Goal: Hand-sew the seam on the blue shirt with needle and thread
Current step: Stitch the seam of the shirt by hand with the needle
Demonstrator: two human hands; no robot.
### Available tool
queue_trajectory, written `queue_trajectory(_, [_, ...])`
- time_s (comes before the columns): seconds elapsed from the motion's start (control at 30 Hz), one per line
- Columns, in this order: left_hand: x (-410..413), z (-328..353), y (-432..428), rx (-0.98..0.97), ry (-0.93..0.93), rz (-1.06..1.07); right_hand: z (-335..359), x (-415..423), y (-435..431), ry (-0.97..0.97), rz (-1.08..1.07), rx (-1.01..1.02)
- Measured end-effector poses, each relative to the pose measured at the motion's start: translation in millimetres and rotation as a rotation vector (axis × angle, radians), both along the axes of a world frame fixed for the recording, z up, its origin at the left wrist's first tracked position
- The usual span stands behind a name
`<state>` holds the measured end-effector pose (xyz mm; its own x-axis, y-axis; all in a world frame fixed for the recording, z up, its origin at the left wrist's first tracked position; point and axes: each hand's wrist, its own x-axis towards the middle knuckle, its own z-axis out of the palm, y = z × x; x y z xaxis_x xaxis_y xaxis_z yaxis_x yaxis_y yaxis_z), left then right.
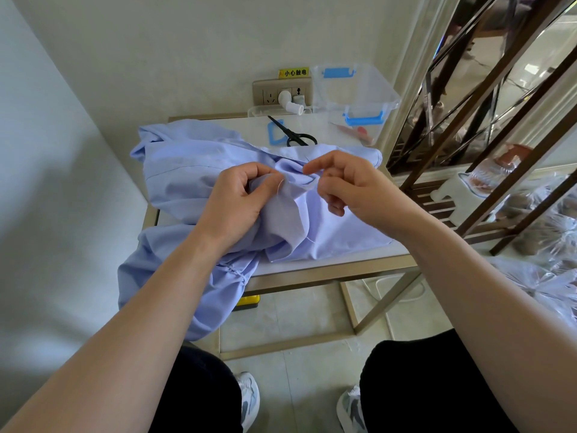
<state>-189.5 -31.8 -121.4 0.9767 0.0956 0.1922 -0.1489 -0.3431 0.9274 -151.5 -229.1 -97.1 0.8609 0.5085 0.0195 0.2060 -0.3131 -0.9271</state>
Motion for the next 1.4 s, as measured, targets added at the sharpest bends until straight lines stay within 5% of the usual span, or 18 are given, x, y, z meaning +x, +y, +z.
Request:
queue_trajectory(0.2, [-0.5, 0.7, 0.5, 0.024, -0.008, -0.028, -1.3, 3.4, 2.0, 0.107, -0.075, 0.240])
queue_trajectory(0.47, [-1.7, -0.3, 3.5, 0.072, -0.019, -0.103, -9.4, 5.7, 11.2, 0.379, 0.152, 0.361])
queue_trajectory(1.4, [-7.5, 5.5, 5.2, 0.051, -0.038, -0.072, -13.3, 15.9, -4.6, 0.247, 0.167, 0.205])
